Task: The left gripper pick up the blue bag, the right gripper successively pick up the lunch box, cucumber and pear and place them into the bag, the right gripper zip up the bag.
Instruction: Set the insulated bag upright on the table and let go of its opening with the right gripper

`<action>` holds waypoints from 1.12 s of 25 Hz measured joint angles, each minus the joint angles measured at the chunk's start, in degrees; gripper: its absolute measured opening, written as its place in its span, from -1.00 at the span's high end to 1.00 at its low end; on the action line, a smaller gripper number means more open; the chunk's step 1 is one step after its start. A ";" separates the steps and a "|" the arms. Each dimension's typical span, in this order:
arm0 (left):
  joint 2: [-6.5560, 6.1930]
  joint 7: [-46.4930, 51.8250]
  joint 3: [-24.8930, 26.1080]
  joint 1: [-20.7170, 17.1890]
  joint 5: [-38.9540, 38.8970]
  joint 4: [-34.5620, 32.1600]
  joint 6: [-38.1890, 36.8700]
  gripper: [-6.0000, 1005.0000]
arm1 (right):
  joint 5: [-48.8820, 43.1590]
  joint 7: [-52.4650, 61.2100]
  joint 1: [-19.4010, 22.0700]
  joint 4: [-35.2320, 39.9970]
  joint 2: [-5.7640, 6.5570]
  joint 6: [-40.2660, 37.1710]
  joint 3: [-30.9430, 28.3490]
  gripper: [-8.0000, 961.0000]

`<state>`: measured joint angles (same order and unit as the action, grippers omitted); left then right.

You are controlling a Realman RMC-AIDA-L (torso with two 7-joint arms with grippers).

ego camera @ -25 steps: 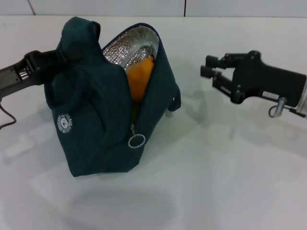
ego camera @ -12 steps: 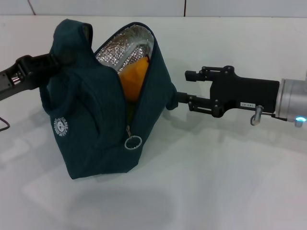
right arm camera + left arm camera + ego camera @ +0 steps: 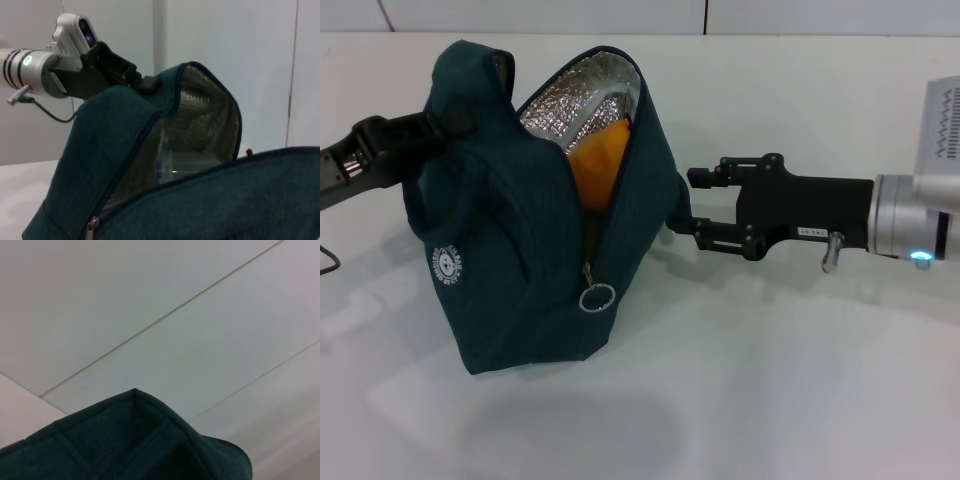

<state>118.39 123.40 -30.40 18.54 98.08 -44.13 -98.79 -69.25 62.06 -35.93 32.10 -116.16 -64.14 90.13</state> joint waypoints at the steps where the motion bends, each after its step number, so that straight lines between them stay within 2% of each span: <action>1: 0.00 0.00 0.00 0.00 0.00 0.00 0.00 0.89 | 0.00 -0.04 -0.25 -0.20 -0.05 0.20 0.22 -0.15; 12: 0.00 0.00 0.00 -0.18 0.00 0.00 -0.09 0.89 | 0.45 -0.78 -2.00 -0.10 -0.03 2.97 2.92 -0.14; 17: 0.00 0.00 0.00 -0.49 -0.08 0.01 -0.09 0.89 | 0.81 -2.61 -1.34 1.05 -0.02 3.11 2.70 0.13; 21: 0.00 0.00 0.08 -0.61 -0.09 0.00 -0.09 0.89 | 1.43 -3.20 -1.27 1.24 -0.03 3.10 2.75 0.54; 26: -0.17 0.00 0.08 -0.61 -0.15 0.01 -0.09 0.89 | 1.43 -3.83 -1.33 1.28 -0.02 2.97 2.63 0.86; 28: -0.27 0.00 0.08 -0.58 -0.16 0.02 -0.09 0.89 | 1.59 -4.23 -1.33 1.37 -0.02 2.93 2.62 0.86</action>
<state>118.11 123.40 -30.32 17.96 97.92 -44.11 -98.88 -67.66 57.83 -37.26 33.47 -116.18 -61.21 92.75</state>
